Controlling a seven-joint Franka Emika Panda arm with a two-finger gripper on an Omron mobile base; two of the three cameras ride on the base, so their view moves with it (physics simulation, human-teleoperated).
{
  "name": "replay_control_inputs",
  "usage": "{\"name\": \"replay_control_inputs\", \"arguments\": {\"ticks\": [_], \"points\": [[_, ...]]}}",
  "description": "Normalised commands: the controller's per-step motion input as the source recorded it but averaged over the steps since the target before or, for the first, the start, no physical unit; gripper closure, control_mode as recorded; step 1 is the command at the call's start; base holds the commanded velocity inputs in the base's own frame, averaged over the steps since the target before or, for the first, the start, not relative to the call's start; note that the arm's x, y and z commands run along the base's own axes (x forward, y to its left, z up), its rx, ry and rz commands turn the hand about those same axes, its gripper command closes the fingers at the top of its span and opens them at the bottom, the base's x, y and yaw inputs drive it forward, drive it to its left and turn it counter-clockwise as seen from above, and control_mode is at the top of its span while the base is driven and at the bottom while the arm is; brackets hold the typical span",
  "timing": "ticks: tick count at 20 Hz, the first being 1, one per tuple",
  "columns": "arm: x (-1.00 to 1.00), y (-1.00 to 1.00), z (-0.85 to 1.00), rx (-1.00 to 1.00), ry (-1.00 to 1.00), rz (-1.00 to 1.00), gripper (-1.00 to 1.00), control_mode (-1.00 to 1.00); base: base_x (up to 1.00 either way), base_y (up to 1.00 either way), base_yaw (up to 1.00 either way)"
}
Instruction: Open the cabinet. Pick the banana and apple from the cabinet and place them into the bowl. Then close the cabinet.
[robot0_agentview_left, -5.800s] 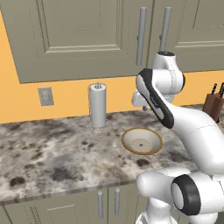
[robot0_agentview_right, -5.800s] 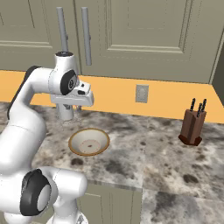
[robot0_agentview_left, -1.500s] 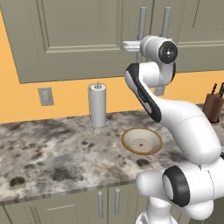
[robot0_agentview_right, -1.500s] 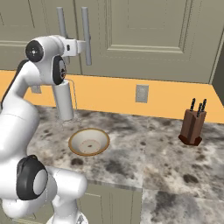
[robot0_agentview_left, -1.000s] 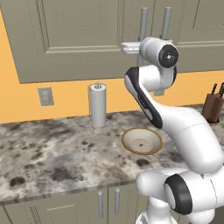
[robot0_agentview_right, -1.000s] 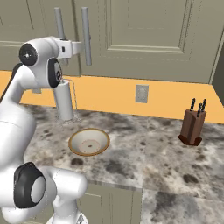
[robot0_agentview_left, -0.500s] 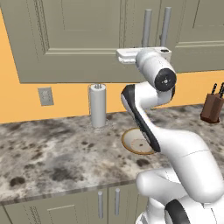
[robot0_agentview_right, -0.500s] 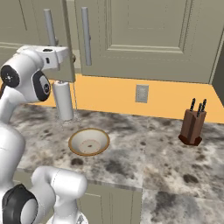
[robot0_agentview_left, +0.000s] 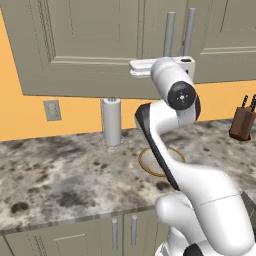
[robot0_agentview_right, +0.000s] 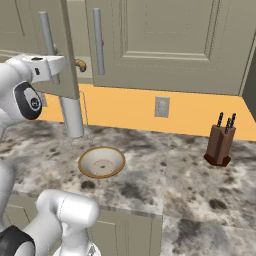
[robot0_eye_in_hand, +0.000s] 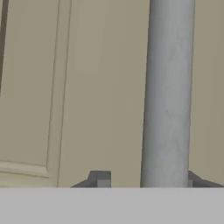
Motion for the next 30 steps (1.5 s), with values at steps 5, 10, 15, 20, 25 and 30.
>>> {"name": "replay_control_inputs", "arguments": {"ticks": [5,10,15,20,25,30], "points": [[-0.87,1.0,0.5,-0.15,-0.03,-0.13,1.0,-1.0,0.0,0.0,0.0],[-0.89,1.0,-0.32,-0.1,-0.14,-0.08,1.0,-1.0,0.0,0.0,0.0],[-0.7,0.35,-0.69,-0.19,-0.23,0.02,-1.0,-1.0,0.0,0.0,0.0],[-0.87,0.0,-0.78,-0.09,-0.16,0.08,-1.0,-1.0,0.0,0.0,0.0],[-0.99,-0.67,0.04,0.19,-0.28,0.06,-1.0,-1.0,0.0,0.0,0.0],[-0.77,-1.0,0.35,0.39,-0.36,0.16,-1.0,-1.0,0.0,0.0,0.0]]}}
